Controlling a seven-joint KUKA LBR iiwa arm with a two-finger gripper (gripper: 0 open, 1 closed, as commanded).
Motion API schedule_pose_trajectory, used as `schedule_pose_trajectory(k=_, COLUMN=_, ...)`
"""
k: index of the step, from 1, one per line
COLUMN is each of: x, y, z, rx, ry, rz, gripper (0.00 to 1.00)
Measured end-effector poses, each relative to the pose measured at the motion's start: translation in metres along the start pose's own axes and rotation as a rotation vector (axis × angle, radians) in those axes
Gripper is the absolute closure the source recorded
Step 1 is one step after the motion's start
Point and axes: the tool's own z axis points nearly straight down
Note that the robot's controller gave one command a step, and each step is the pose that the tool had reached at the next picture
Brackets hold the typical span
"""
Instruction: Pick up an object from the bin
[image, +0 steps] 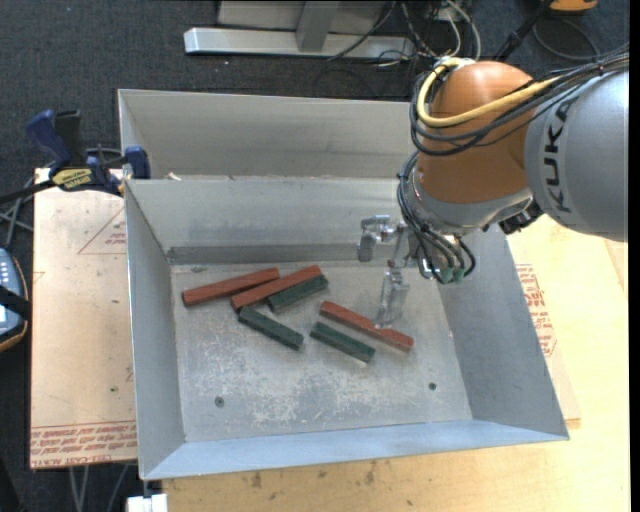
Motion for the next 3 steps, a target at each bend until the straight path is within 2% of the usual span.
schedule_pose_trajectory(k=1, x=-0.001, y=0.0, z=-0.005, rx=0.0, ry=-0.008, rz=0.001, gripper=0.0)
schedule_pose_trajectory(k=2, x=0.0, y=-0.002, z=0.067, rx=-0.001, ry=-0.012, rz=0.078, gripper=0.0)
schedule_pose_trajectory(k=3, x=0.006, y=-0.006, z=0.107, rx=-0.001, ry=-0.003, rz=0.103, gripper=0.0)
